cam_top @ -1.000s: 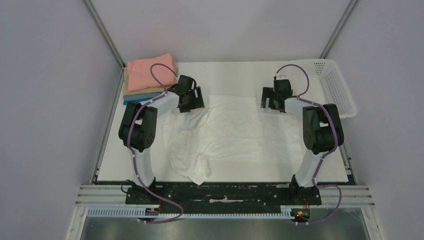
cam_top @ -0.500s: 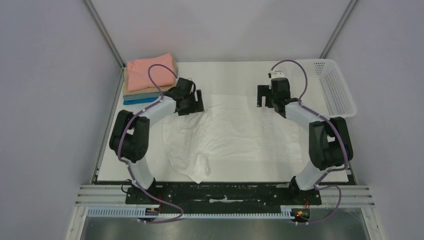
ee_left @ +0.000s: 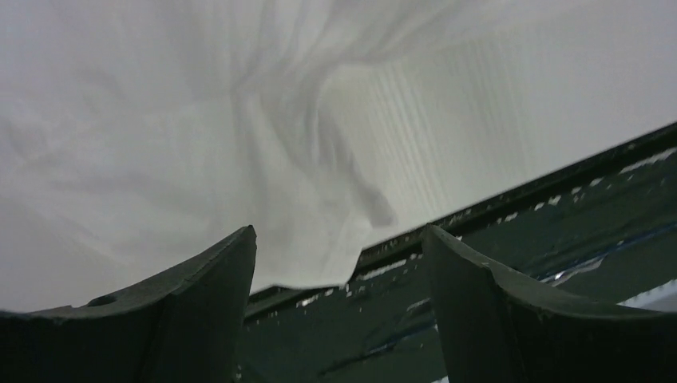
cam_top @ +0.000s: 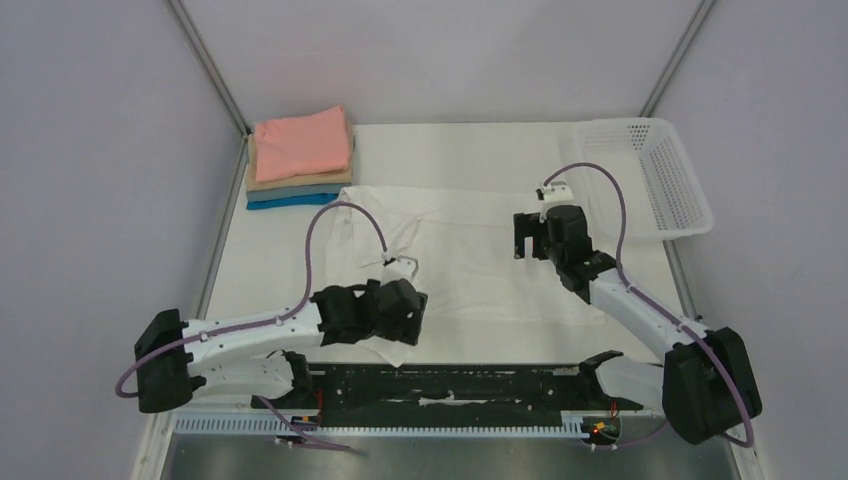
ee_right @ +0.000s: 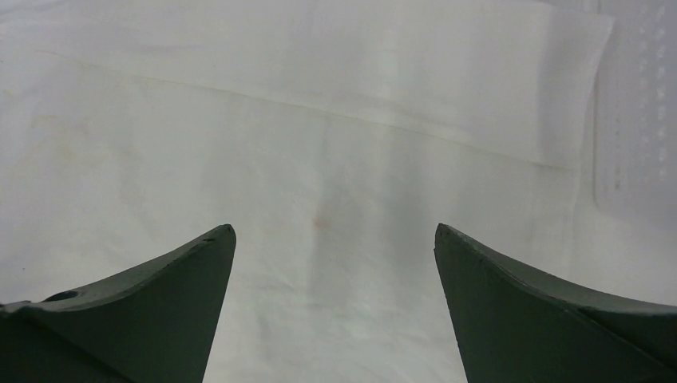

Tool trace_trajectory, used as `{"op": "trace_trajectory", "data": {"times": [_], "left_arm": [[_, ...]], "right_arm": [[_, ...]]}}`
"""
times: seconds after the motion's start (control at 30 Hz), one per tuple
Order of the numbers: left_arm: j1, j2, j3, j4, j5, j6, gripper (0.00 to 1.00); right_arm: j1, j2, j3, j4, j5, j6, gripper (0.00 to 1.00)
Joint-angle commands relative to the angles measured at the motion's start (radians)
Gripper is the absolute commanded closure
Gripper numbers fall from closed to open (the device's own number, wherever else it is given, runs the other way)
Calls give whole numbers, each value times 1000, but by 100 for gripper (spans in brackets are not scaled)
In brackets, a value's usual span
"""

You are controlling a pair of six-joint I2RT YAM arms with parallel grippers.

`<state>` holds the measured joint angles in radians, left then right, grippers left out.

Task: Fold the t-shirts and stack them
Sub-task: Grab the side of the flattened tshirt closest away from the robot with both arms

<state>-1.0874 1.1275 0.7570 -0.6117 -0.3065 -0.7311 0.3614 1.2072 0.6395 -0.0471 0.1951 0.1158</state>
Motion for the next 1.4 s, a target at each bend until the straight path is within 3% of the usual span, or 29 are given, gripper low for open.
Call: {"op": "trace_trajectory", "data": {"times": [0.0,0.17,0.5,0.6,0.77,0.93,1.07,1.2,1.37], "left_arm": [[-220,-53,-31,-254,-156,-278,19],[-338,20,-39,-283,-173,-337,20],[-338,224,-63,-142,-228,-304,24],[-334,260,-58,-141,-247,-315,31],[-318,257,-88,-140,-238,-328,62],[-311,186,-107,-146,-253,-328,97],[-310,127,-114,-115,-242,-290,98],[-309,82,-117,-72,-223,-233,98],[-292,47,-119,-63,-223,-190,98]], "right_arm": [[-4,-131,-70,8,42,25,2],[-4,-166,-109,9,44,32,2],[-5,-162,-123,-8,85,40,2],[-4,-174,-128,-17,96,54,2],[-4,-214,-150,-63,156,118,2],[-4,-297,-166,-214,281,256,2],[-8,-417,-219,-338,271,287,2],[-30,-574,-316,-475,305,436,2],[-77,-679,-381,-514,226,555,2]]}}
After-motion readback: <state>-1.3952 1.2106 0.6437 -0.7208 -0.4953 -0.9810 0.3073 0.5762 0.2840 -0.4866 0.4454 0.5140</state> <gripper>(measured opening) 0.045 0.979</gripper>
